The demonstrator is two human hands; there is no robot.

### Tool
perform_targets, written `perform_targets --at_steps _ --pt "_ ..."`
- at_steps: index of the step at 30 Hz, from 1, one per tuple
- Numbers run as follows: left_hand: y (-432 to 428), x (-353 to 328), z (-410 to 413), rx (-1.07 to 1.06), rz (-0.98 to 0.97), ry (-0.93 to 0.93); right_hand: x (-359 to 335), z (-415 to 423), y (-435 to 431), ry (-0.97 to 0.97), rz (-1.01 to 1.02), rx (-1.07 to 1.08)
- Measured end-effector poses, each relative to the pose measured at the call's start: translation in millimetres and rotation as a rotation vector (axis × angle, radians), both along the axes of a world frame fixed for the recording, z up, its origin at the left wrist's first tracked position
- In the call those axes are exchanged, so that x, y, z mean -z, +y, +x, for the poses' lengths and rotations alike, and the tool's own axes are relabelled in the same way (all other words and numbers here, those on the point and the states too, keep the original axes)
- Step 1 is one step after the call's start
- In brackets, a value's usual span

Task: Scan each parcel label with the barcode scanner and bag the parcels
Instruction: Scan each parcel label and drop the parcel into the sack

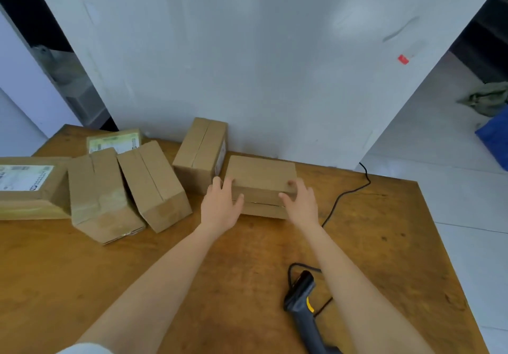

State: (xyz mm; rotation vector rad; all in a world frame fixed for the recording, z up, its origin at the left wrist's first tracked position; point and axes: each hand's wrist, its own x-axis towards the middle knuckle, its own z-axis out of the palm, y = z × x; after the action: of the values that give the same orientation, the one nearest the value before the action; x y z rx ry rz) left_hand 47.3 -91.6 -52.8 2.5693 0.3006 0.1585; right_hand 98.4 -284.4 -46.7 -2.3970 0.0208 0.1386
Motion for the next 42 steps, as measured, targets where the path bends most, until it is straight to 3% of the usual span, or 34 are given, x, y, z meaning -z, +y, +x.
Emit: perform_targets --at_steps 5,8,14,17,21,24,27,32,35,38,42 --pt "24 -17 -45 0.054 0.092 -0.028 -34 -14 12 -0.038 -0.027 0.049" --pt "38 -30 -75 0.146 0.160 0.142 -52 -34 29 0.012 -0.101 0.141" --pt "74 -26 -135 0.256 0.209 0.510 -52 -92 59 0.187 -0.339 0.047" --pt "96 -20 -153 0.236 -0.024 0.630 -43 -116 70 0.290 -0.224 -0.044" --pt "105 -1 -172 0.060 -0.308 0.580 -34 -147 75 0.487 0.033 -0.163" --pt "98 8 -185 -0.096 -0.508 0.520 -23 -156 68 0.525 0.087 -0.192" --pt "93 9 -187 -0.156 -0.585 0.522 -16 -157 61 0.498 0.157 -0.183" --pt "96 -3 -193 -0.050 -0.790 0.949 -20 -146 58 0.381 0.171 -0.351" --pt "89 4 -204 0.016 -0.814 1.051 -25 -142 69 0.390 0.092 -0.544" --pt "73 18 -211 0.074 -0.888 1.019 -19 -144 86 0.422 0.056 -0.698" --pt "55 31 -221 -0.011 -0.981 0.831 -10 -150 101 0.467 0.031 -0.822"
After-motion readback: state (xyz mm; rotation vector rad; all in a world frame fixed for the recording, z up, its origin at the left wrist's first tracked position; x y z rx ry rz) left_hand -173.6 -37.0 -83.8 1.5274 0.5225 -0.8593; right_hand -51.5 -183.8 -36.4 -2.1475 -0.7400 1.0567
